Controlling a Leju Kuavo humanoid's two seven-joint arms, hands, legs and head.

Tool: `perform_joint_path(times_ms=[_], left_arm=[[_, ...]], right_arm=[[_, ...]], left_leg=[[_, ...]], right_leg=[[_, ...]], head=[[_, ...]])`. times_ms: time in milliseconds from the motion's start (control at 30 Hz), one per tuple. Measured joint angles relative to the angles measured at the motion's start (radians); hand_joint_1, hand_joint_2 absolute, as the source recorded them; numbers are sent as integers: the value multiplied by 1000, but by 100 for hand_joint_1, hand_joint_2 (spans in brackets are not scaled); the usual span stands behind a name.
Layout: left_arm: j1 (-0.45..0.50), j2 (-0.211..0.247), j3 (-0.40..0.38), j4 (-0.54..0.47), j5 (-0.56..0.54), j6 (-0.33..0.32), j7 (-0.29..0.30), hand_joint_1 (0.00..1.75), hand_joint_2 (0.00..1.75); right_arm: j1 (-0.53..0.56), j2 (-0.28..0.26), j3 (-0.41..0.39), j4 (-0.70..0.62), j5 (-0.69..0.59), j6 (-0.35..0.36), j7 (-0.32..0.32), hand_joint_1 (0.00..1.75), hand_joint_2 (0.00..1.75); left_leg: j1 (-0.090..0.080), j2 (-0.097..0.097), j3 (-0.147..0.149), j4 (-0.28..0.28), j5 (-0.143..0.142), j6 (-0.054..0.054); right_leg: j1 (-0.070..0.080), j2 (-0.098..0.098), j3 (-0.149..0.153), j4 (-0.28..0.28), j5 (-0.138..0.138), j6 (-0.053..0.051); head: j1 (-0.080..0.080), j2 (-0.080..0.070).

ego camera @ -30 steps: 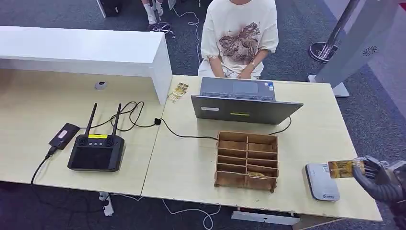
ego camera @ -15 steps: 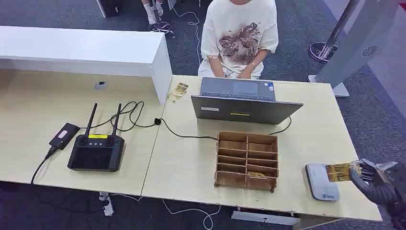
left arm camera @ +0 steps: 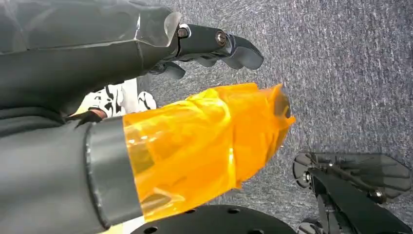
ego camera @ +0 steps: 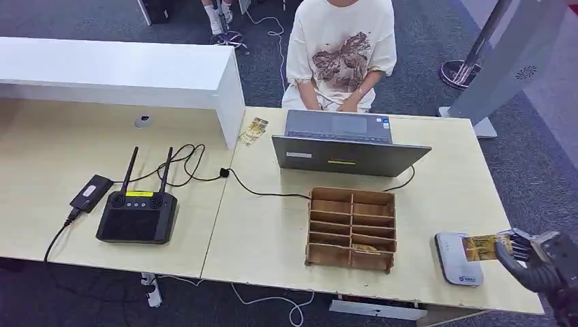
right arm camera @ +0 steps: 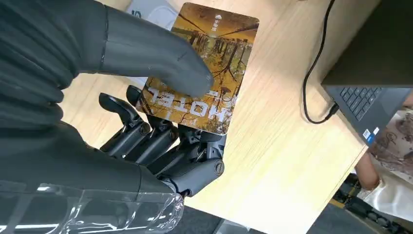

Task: Pass the card to the sensor for recognition and then transmit it.

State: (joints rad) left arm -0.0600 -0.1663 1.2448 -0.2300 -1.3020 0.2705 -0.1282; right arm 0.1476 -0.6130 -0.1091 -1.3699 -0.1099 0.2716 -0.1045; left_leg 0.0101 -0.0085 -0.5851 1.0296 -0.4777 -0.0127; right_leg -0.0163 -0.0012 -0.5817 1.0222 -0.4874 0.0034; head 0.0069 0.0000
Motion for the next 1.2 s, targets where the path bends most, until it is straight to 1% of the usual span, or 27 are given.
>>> perform_joint_path(times_ms=[200, 333, 533, 1200], left_arm=[[0, 3, 0, 0, 7, -10, 2, 0, 0], [0, 5, 0, 0, 5, -6, 2, 0, 0], [0, 5, 0, 0, -1, 2, 2, 0, 0], [-2, 5, 0, 0, 0, -1, 2, 0, 0]], right_arm=[[-31, 15, 32, 13, 34, -14, 8, 175, 175], [-31, 18, 47, 18, 22, -30, -1, 175, 175], [20, 10, 23, 6, -13, -28, -17, 175, 175], [25, 10, 21, 5, 3, -21, -3, 175, 175]], left_leg=[[0, 1, 0, 0, 0, 0], [0, 0, 0, 0, 0, 0], [0, 1, 0, 0, -1, 0], [0, 2, 0, 0, -1, 1]], right_leg=[[0, 0, 0, 0, 0, 0], [0, -1, 0, 0, 0, 0], [0, 1, 0, 0, 0, 0], [0, 1, 0, 0, 0, 0]], head=[[0, 0], [0, 0], [0, 0], [0, 0]])
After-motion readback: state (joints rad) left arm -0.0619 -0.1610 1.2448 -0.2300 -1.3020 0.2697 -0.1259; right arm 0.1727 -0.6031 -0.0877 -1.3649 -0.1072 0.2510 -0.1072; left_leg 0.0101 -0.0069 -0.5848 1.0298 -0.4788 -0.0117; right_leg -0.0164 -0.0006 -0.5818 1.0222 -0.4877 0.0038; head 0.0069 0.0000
